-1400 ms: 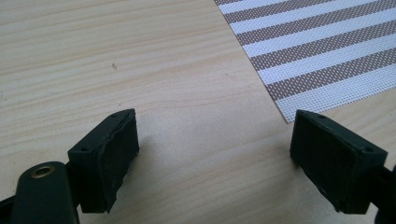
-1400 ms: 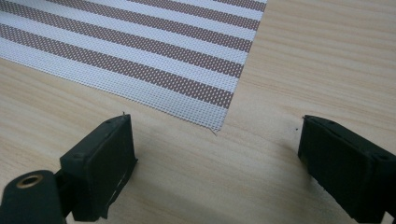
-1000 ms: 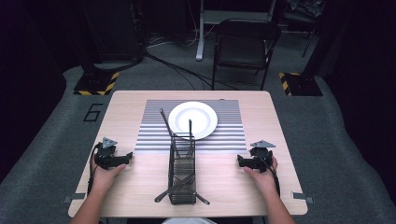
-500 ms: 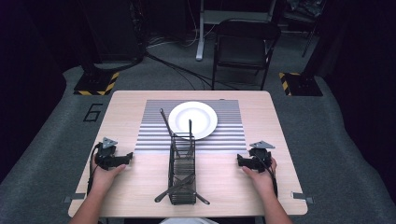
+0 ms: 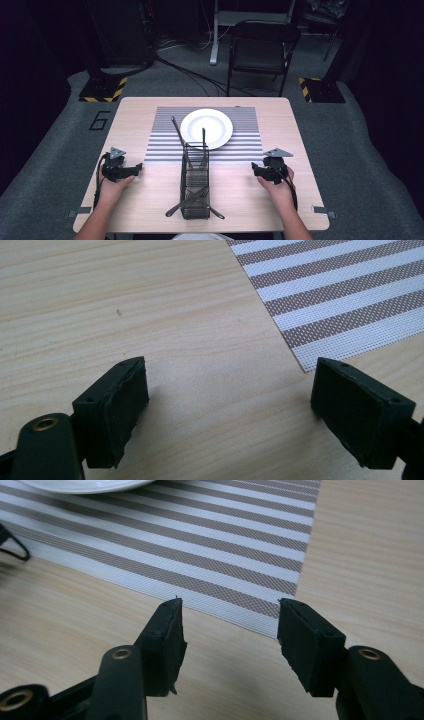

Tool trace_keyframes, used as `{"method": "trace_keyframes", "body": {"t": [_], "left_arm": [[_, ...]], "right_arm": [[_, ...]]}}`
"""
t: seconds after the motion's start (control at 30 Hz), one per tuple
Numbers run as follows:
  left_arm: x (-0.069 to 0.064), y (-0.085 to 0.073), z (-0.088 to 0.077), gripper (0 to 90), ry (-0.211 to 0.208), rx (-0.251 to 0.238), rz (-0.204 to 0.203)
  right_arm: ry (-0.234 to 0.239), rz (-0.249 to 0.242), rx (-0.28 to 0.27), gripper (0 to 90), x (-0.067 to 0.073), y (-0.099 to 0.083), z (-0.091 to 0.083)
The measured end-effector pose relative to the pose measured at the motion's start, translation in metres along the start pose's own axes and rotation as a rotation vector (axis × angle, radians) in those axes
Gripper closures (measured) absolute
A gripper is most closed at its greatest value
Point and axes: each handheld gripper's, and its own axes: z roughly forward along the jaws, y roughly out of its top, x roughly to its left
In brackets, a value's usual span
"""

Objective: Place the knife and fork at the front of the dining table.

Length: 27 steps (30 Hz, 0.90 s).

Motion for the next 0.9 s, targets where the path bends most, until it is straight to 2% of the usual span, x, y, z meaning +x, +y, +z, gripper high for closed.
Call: {"method": "trace_keyframes", "body": {"t": [0.1, 0.13, 0.23, 0.27, 0.3, 0.33, 0.4, 0.67, 0.9], "left_arm": [[0.000, 0.000, 0.000, 15.0, 0.001, 0.000, -0.001], [0.000, 0.000, 0.000, 15.0, 0.001, 0.000, -0.001], [0.000, 0.000, 0.000, 15.0, 0.002, 0.000, -0.001], [0.000, 0.000, 0.000, 15.0, 0.003, 0.000, -0.001], [0.000, 0.000, 0.000, 15.0, 0.003, 0.000, -0.001], [0.000, 0.000, 0.000, 15.0, 0.002, 0.000, -0.001], [0.000, 0.000, 0.000, 15.0, 0.002, 0.000, -0.001], [0.000, 0.000, 0.000, 15.1, 0.003, 0.000, -0.002], [0.000, 0.000, 0.000, 15.0, 0.003, 0.001, -0.002]], "right_arm": [[0.014, -0.006, 0.008, 46.8, 0.006, 0.004, -0.003], [0.059, 0.005, 0.032, 52.3, 0.009, 0.009, -0.006], [0.080, 0.008, 0.040, 53.6, 0.013, 0.013, -0.008], [0.090, -0.013, 0.038, 53.9, 0.017, 0.017, -0.010], [0.090, -0.013, 0.038, 53.9, 0.017, 0.017, -0.010], [0.119, -0.021, 0.034, 54.6, 0.021, 0.021, -0.012], [0.147, -0.024, 0.029, 55.2, 0.026, 0.025, -0.015], [0.192, -0.097, 0.004, 53.3, 0.043, 0.048, -0.023], [0.200, -0.154, -0.012, 52.8, 0.055, 0.066, -0.028]]}}
